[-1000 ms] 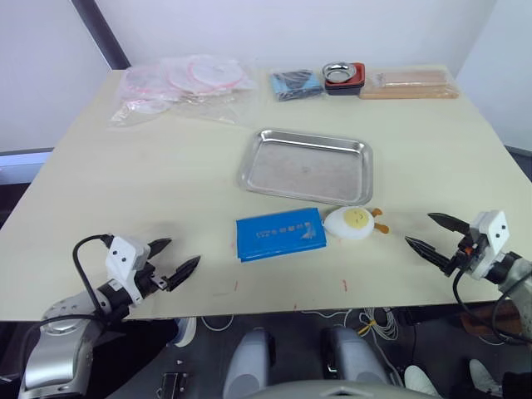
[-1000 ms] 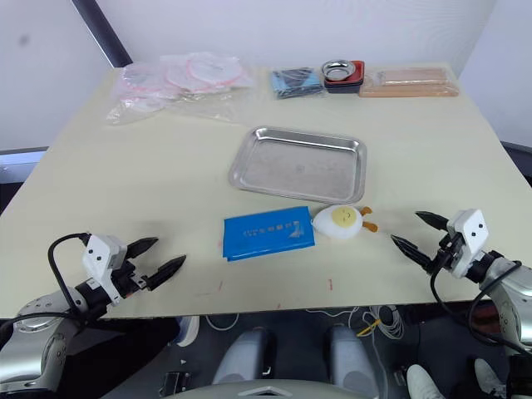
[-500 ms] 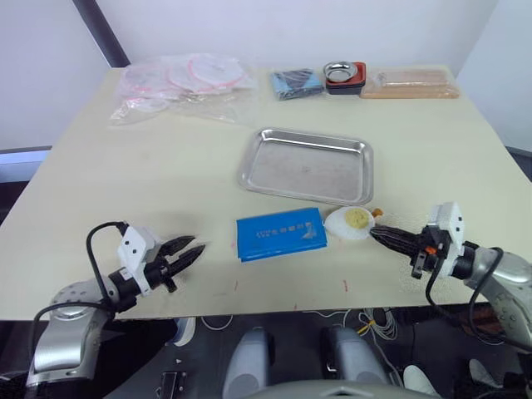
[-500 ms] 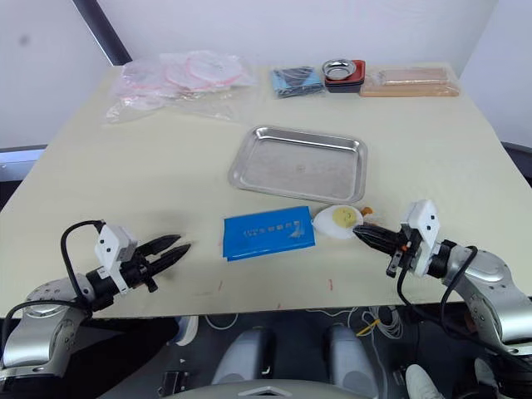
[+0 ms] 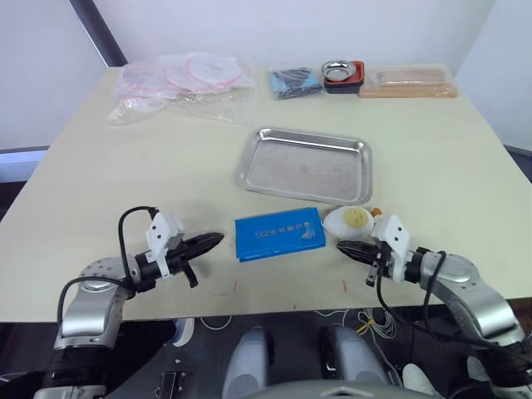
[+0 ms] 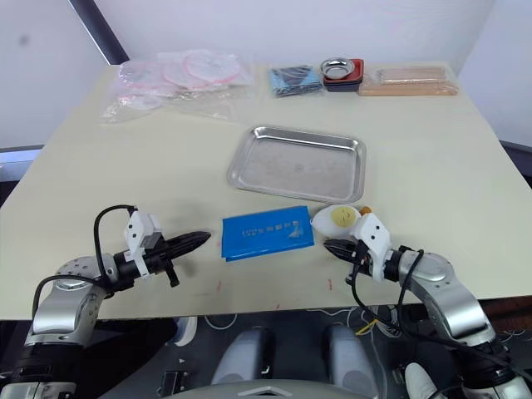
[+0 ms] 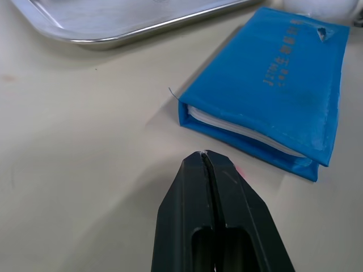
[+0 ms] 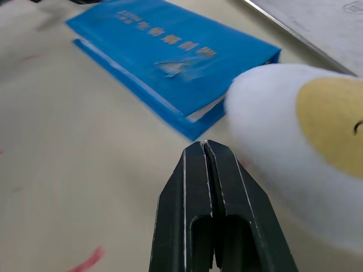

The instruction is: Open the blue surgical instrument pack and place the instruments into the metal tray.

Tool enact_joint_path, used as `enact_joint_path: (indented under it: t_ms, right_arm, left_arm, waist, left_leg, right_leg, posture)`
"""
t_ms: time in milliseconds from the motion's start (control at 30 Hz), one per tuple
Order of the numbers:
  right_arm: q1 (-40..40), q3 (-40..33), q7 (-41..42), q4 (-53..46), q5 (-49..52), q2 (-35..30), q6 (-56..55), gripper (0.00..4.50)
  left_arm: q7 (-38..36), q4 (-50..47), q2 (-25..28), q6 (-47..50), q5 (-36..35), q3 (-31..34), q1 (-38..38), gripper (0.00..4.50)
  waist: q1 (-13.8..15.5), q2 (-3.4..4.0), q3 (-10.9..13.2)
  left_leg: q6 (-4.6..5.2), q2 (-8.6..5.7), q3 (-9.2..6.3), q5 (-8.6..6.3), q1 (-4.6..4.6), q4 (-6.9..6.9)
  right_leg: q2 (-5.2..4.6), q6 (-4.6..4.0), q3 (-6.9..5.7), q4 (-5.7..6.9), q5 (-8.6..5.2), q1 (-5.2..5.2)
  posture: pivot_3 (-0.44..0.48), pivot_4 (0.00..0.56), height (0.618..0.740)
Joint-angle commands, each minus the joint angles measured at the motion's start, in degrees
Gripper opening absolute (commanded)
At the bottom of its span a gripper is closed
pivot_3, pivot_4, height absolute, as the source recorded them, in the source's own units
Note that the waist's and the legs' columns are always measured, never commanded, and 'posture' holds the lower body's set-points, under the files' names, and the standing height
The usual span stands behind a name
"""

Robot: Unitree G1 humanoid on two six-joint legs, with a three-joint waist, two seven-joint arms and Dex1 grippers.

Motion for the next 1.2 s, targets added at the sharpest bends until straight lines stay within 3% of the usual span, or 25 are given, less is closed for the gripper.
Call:
enact_joint_path:
  t_ms: [33,667,1200]
  right_arm:
    - [-1.5,0.9,-1.7,1.3,-2.0,2.1,-2.2,0.00]
    - [-6.5,2.7,-2.3,7.3,-7.2,7.3,-6.0,0.00]
    - [1.9,0.1,5.2,-2.9,-0.1,1.0,-0.7,0.00]
  left_arm:
    - [-2.3,0.5,0.6,-1.5,0.3,-1.2,-1.3,0.02]
    - [-3.7,3.4,-3.3,-2.3,1.6,-6.4,-5.6,0.02]
    - [-6.8,3.5,-5.6,-3.4,3.9,-11.7,-7.2,0.02]
  waist:
    - [0.0,-0.01,0.0]
    - [0.0,-0.01,0.0]
    - [0.4,0.01,0.0]
  left_leg:
    - [0.00,0.00,-0.01,0.00,-0.03,0.00]
    - [0.00,-0.01,-0.04,0.00,-0.14,0.13]
    - [0.00,-0.05,-0.08,0.00,-0.17,0.18]
  right_leg:
    - [0.00,0.00,0.00,0.00,0.00,-0.01]
    - [0.01,0.06,-0.02,0.09,0.05,-0.10]
    - [-0.01,0.24,-0.03,0.08,0.15,-0.07]
  posture:
    - [0.000,0.150,0.740]
    - [0.000,0.150,0.740]
    - [0.000,0.150,0.740]
